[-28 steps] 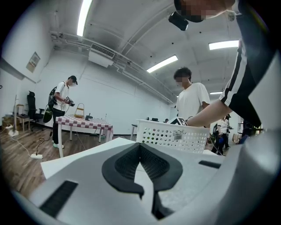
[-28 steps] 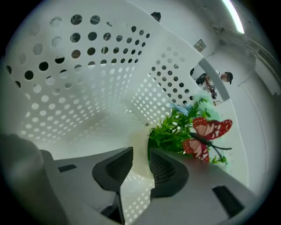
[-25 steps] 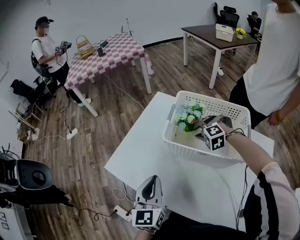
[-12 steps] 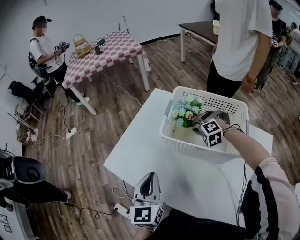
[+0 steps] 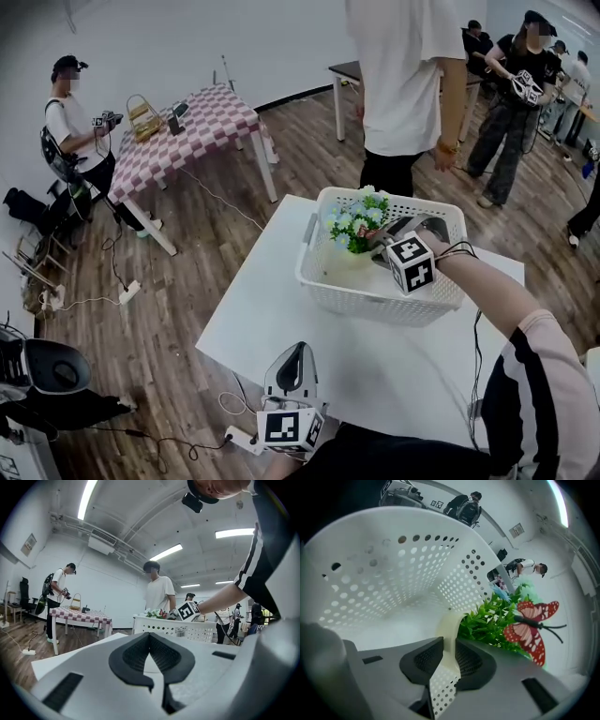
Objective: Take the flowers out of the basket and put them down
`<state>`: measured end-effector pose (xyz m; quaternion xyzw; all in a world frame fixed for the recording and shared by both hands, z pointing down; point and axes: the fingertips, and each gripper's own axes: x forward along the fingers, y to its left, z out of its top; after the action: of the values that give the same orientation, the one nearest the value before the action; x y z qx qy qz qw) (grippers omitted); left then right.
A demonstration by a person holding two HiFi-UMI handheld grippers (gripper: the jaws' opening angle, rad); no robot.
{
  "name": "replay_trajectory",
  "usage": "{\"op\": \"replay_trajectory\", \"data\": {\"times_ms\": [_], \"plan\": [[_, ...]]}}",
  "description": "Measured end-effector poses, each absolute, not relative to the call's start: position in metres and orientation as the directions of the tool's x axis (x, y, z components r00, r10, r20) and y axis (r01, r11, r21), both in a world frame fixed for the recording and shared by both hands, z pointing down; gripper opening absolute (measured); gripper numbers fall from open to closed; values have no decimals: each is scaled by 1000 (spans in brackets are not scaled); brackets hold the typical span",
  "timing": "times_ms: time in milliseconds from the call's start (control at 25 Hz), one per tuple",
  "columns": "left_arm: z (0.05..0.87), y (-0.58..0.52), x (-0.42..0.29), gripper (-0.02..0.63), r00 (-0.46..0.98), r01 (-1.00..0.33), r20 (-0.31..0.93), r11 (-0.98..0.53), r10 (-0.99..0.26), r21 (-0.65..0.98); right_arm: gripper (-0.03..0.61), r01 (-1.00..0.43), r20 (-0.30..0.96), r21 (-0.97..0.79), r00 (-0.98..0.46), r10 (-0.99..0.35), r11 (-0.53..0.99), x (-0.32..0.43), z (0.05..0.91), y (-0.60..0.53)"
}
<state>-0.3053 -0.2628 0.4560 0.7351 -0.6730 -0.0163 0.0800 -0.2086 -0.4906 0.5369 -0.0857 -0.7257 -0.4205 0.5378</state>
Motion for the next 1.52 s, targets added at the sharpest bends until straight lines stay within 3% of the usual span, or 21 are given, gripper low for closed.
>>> {"op": "replay_trajectory", "data": {"times_ms": [720,1080,1520], "plan": [[435,-297,-222,0,365,-926,11,-361,-931,112,91,437,808,586,-373,-455,683,-118,443,-468],[431,-311,-153,0,515,-850,-23,-514,-857,115,91,301,749,658,-356,-558,691,-55,398,-468],[435,-311,-92,0,603,-789,-7,-598,-797,143,91,164,744,659,-283,-605,734,33,399,-456]]}}
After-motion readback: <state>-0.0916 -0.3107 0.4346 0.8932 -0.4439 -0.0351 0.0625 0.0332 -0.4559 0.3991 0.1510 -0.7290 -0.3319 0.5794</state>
